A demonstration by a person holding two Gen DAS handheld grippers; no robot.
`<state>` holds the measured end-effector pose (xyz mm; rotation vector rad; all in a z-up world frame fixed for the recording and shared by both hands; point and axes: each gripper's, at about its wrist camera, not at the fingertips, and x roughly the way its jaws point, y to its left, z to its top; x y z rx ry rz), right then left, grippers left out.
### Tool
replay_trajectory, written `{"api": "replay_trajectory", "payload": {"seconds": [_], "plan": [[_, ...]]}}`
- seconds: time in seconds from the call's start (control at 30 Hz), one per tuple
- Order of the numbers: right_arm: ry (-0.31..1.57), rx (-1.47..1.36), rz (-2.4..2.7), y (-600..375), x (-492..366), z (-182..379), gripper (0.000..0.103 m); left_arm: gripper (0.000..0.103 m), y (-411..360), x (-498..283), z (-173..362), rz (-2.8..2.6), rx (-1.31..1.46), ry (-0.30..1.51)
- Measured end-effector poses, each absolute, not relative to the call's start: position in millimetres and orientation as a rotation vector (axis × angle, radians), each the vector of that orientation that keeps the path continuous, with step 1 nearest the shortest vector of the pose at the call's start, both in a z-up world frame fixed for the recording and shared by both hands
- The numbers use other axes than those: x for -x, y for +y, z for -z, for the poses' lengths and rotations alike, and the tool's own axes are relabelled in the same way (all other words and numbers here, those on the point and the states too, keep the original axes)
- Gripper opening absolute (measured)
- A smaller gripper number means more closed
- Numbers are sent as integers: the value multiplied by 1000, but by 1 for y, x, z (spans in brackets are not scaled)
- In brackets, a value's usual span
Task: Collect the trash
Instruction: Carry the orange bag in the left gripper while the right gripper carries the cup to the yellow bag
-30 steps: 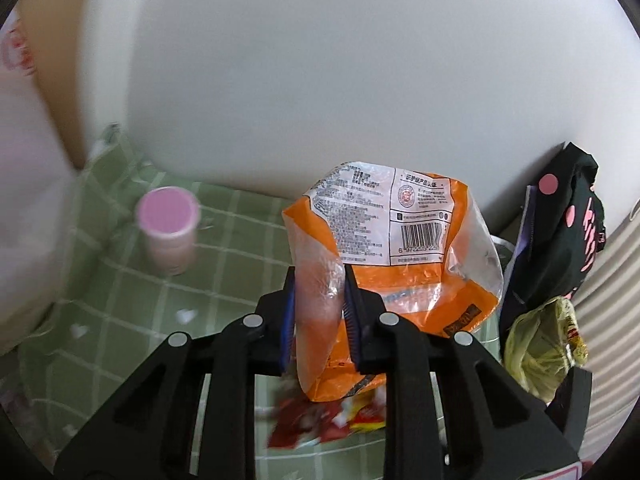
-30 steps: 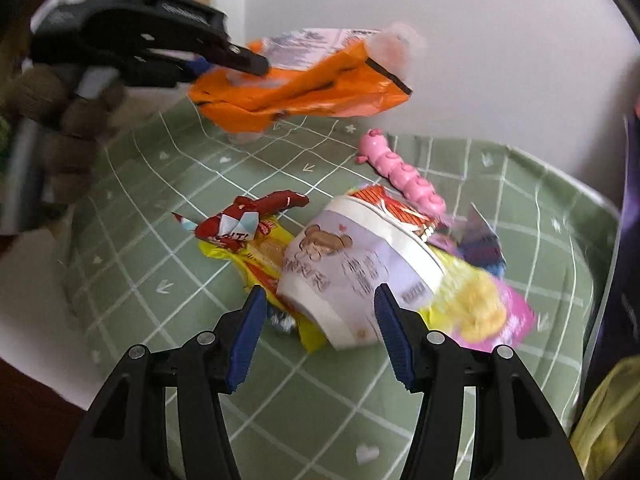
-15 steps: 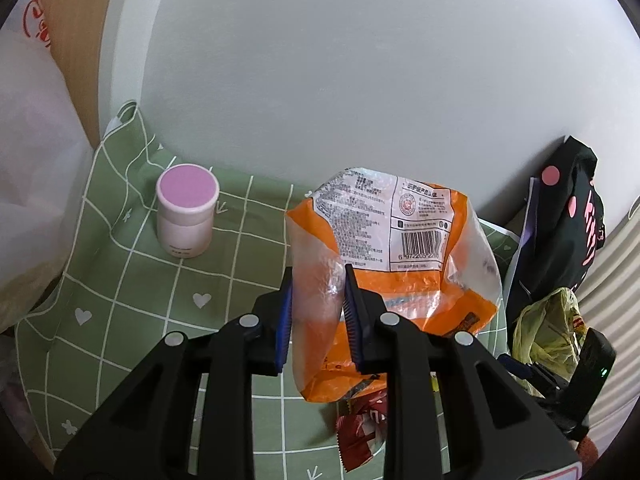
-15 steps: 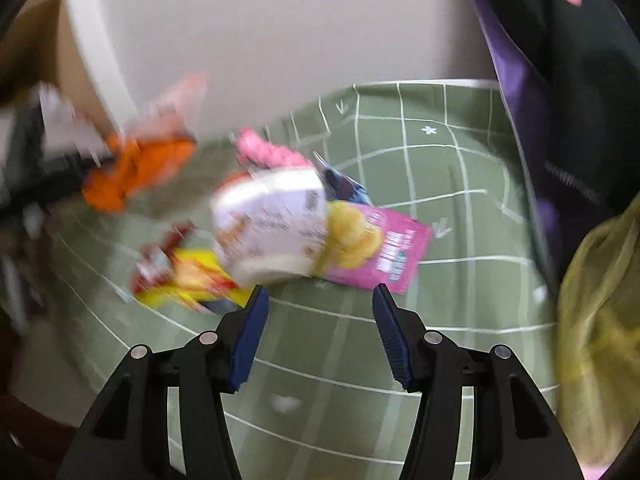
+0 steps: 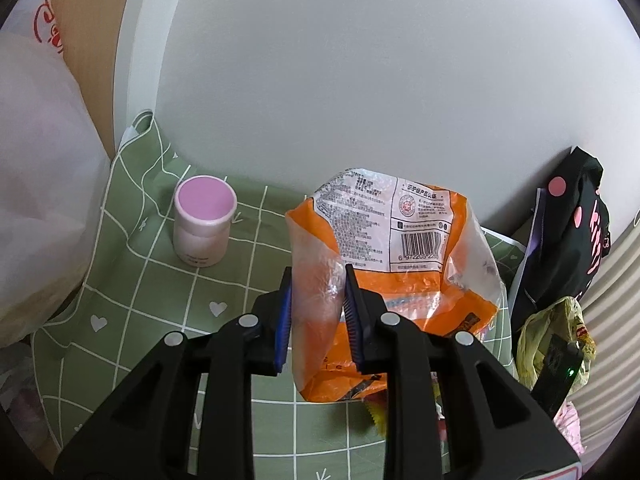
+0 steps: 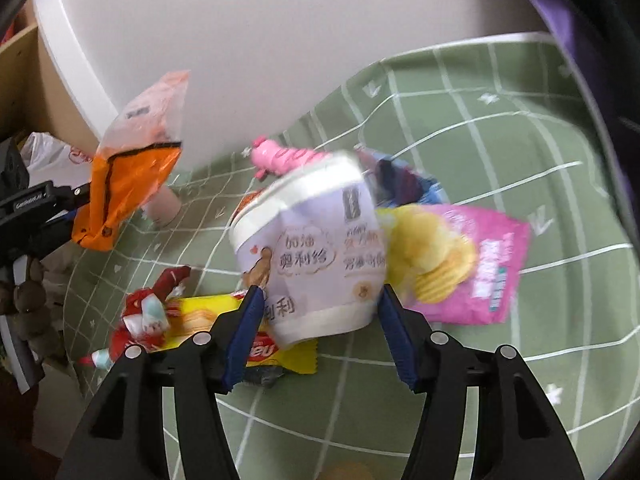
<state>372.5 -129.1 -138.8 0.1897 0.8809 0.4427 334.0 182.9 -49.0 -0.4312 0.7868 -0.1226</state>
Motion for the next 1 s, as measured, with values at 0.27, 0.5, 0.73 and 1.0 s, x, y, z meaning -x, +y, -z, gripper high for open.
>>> {"api": "replay_trajectory", "payload": {"seconds": [0.27,0.5,0.73,1.0], "plan": [[882,-175,-488,-123,-367,130,54,21,184,-334,53,123,444,792],[869,-105,-429,-134,-358,110,53,21,183,-333,47,135,443,772],[816,-95,-337,-165,-340,79,53,21,162,-334,37,192,403,762],[700,-34,-230,-197,-306,22,53,21,107,-342,-5,348,326,690]]}}
